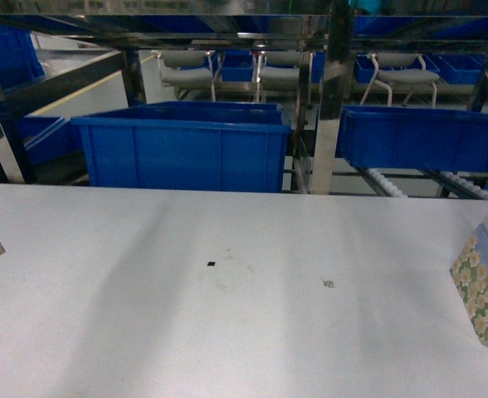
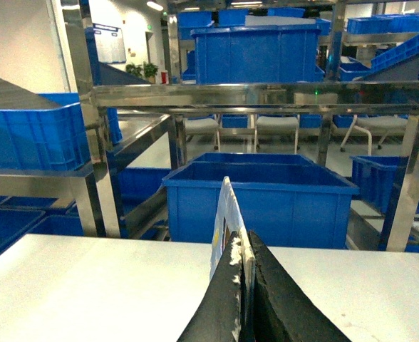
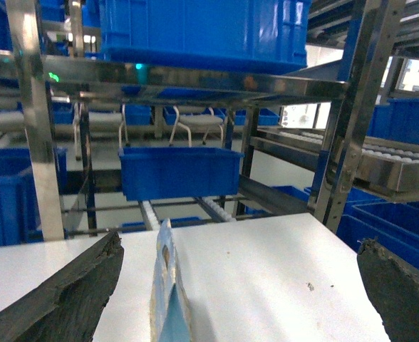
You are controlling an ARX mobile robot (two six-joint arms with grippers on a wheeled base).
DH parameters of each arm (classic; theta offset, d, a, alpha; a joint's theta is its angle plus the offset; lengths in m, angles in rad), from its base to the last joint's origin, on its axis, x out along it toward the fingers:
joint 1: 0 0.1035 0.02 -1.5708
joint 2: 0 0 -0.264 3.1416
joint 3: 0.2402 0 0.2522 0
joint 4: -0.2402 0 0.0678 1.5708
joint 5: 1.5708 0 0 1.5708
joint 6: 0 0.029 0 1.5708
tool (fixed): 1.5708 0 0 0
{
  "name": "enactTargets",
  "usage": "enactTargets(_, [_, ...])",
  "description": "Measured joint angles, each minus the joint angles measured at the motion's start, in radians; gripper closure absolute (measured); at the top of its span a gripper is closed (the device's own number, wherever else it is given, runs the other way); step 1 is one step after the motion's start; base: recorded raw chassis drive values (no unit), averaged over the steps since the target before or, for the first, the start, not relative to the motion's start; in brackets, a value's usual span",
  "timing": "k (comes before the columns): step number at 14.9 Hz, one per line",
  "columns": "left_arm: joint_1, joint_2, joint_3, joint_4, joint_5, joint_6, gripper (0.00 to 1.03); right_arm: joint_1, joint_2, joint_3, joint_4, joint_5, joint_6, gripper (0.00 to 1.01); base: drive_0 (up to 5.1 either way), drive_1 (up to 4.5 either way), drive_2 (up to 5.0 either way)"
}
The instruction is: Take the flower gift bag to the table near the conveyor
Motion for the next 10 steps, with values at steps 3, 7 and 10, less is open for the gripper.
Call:
enactTargets(3, [0.0, 0.0, 0.0, 0.0, 0.0, 0.0, 1.01, 0.101, -0.098, -0.001, -0.011, 0.111, -0.035, 0.03, 0.0, 0.0, 0.0])
enactTargets(7, [-0.14, 0.195, -0.005, 0.225, -0.151, -0.04, 1.01, 0.101, -0.099, -0.001, -0.011, 0.111, -0.039, 0.03, 0.0, 0.0, 0.0])
enactTargets(10, [-0.232, 0.667, 0.098, 0.559, -0.292, -0.111, 1.01, 0.101, -0.099, -0.001, -0.011, 0.111, -0.039, 0.03, 0.0, 0.0, 0.0])
